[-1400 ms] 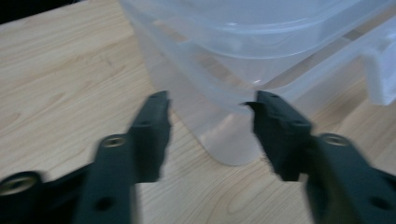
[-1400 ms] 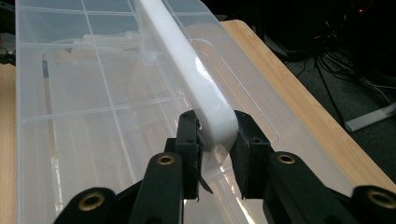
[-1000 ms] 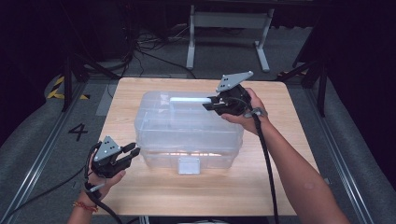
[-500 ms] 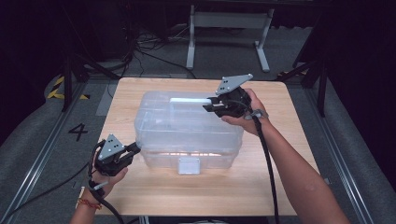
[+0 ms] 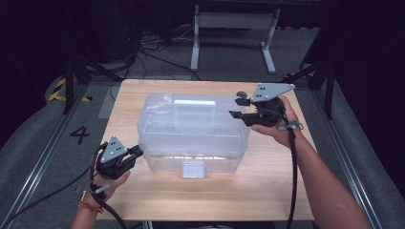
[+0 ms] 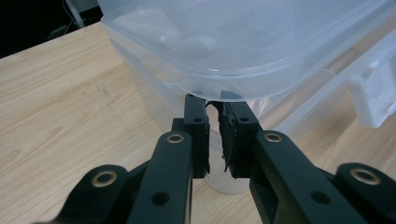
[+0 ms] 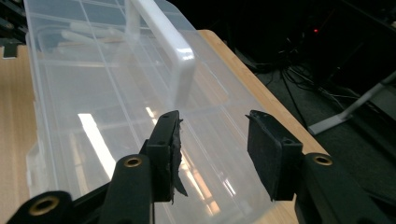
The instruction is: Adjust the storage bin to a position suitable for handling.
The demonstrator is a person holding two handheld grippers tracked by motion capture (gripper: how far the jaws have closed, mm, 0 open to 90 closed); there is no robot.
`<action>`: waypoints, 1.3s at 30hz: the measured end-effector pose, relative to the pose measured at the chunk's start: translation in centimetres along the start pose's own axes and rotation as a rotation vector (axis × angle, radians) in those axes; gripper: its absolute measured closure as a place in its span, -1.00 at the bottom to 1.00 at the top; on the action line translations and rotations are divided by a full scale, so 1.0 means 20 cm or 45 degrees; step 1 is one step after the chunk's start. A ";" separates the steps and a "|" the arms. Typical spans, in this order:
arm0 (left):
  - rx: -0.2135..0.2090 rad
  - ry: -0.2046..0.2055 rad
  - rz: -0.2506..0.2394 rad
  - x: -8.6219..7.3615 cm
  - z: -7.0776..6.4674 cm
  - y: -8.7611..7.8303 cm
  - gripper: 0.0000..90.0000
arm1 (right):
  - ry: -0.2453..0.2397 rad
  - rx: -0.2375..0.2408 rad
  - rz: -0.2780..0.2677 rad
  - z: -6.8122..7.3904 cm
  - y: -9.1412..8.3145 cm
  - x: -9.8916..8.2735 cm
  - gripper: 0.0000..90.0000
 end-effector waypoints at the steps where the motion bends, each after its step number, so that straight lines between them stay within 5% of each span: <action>1: -0.001 -0.009 0.000 0.00 0.00 0.00 0.81 | 0.006 -0.020 -0.005 -0.01 -0.02 -0.03 0.17; 8: 0.005 0.001 -0.012 0.02 0.01 -0.01 0.82 | 0.036 -0.095 -0.066 -0.04 -0.12 -0.18 0.08; 19: 0.016 0.003 -0.011 0.02 0.02 -0.02 0.80 | 0.094 -0.103 -0.096 0.00 -0.14 -0.40 0.01; 29: 0.031 -0.014 -0.039 0.07 0.05 -0.02 0.80 | 0.154 -0.063 -0.063 0.02 -0.05 -0.55 -0.03; 39: 0.053 0.006 -0.044 0.10 0.06 -0.02 0.78 | 0.126 -0.008 -0.078 0.09 0.08 -0.60 -0.06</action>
Point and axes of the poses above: each handheld gripper's, and its own axes: y roughly forward along the jaws, x roughly out of its top, z roughly to its left, the point moved 6 cm from there along y, roughly forward along the jaws, and after that the axes turned 14 degrees about z, right-handed, at the moved point
